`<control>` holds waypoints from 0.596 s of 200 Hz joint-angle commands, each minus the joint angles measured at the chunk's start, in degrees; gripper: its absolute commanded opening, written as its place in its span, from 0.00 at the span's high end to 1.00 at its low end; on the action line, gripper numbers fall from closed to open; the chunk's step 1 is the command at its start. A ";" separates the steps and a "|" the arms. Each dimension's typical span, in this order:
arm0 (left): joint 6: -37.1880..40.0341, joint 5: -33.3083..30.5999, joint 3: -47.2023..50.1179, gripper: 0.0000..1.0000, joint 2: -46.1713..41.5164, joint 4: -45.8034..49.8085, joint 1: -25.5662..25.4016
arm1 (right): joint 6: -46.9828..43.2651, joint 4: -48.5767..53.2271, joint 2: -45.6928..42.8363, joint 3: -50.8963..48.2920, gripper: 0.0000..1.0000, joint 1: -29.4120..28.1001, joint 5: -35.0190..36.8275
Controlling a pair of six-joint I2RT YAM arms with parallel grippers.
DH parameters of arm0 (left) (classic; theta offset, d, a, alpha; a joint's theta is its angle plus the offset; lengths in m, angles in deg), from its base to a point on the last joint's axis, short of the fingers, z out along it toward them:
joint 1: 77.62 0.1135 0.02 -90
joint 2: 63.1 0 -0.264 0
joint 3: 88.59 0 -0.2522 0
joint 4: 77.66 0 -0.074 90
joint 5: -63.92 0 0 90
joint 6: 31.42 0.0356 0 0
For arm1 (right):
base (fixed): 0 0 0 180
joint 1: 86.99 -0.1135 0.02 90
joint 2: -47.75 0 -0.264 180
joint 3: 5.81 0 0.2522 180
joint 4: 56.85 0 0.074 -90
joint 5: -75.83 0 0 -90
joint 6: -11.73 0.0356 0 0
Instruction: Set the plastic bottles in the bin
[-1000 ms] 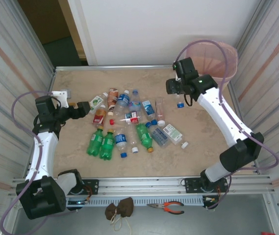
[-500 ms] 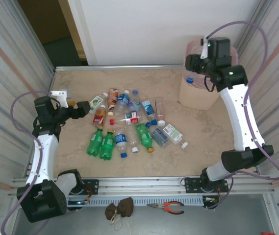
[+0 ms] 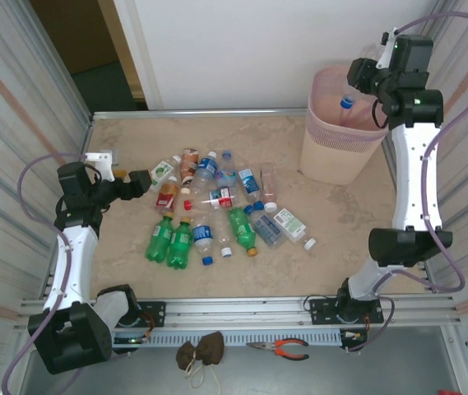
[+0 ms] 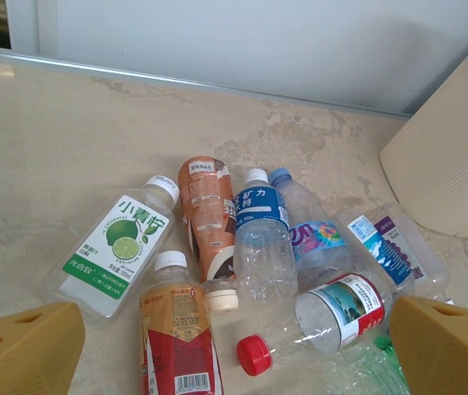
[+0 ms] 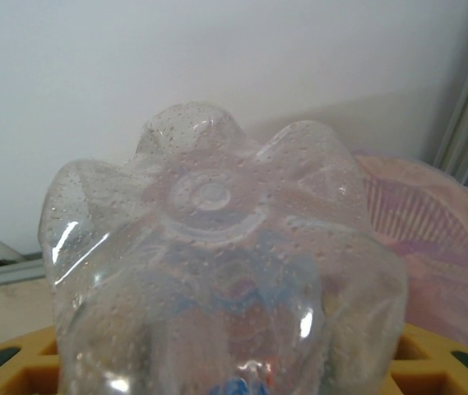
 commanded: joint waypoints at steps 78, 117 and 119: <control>0.16 -0.34 0.15 0.04 0.40 -0.04 0.67 | -1.81 18.29 20.90 12.66 0.53 1.29 -1.69; 0.31 -0.84 0.06 0.04 0.70 0.37 0.72 | -2.58 21.52 27.75 15.27 0.53 1.26 -2.70; 0.30 -0.89 0.02 0.04 0.67 0.41 0.72 | -2.61 21.60 28.04 15.35 0.53 1.24 -2.69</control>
